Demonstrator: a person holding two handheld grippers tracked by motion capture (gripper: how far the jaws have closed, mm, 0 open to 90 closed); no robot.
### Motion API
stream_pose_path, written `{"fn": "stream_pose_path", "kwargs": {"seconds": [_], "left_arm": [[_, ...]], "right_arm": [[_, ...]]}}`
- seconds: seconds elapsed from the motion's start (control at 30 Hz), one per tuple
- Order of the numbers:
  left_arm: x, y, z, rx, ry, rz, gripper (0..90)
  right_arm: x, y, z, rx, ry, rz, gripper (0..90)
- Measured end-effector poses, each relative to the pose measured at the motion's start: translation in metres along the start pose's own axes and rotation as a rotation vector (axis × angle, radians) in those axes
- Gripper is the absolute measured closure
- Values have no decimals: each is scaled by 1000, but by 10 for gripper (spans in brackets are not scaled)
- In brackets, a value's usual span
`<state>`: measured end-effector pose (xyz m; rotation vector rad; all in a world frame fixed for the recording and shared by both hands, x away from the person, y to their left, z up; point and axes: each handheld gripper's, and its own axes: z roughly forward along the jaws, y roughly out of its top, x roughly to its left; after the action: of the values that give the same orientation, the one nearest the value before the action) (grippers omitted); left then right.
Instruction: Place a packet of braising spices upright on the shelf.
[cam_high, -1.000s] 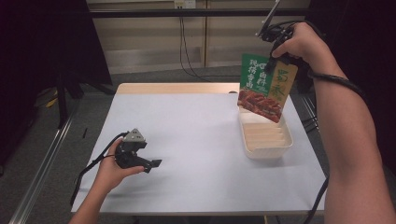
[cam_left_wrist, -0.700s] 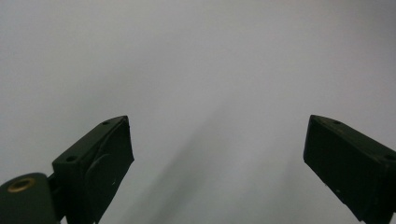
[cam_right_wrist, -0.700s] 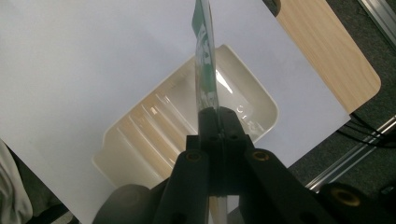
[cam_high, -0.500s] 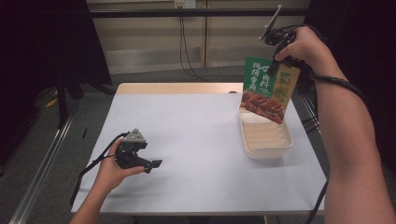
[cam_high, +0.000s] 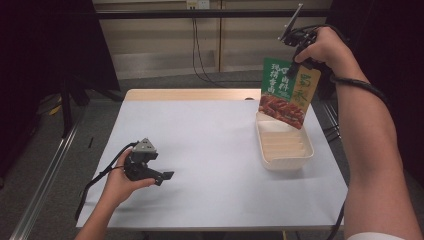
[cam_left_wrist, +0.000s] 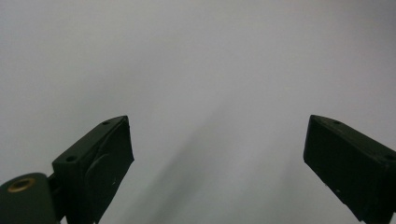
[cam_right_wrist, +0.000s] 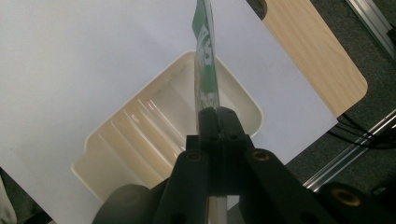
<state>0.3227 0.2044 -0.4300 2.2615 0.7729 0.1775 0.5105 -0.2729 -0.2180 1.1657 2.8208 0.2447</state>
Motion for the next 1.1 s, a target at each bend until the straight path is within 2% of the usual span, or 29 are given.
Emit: {"fn": "stream_pose_path", "kwargs": {"seconds": [0.13,0.17,0.27,0.5,0.57,0.7,0.77,1.1], "left_arm": [[-1,0,-1,-1,3,-2,80],[-2,0,0,-12,19,-3,80],[-1,0,-2,-5,12,5,80],[-2,0,-2,-8,21,6,80],[-2,0,-2,-16,20,2,80],[-2,0,-3,-16,31,5,80],[-3,0,-2,-23,25,4,80],[-3,0,-3,-16,29,6,80]], "right_arm": [[1,2,5,3,16,-13,900],[1,2,7,2,13,-17,900],[3,3,14,6,19,-31,900],[8,0,27,13,35,-18,900],[7,-1,30,11,43,-29,900],[7,-5,33,26,38,-27,896],[8,-6,34,14,50,-24,897],[12,-4,37,13,49,-34,898]]}}
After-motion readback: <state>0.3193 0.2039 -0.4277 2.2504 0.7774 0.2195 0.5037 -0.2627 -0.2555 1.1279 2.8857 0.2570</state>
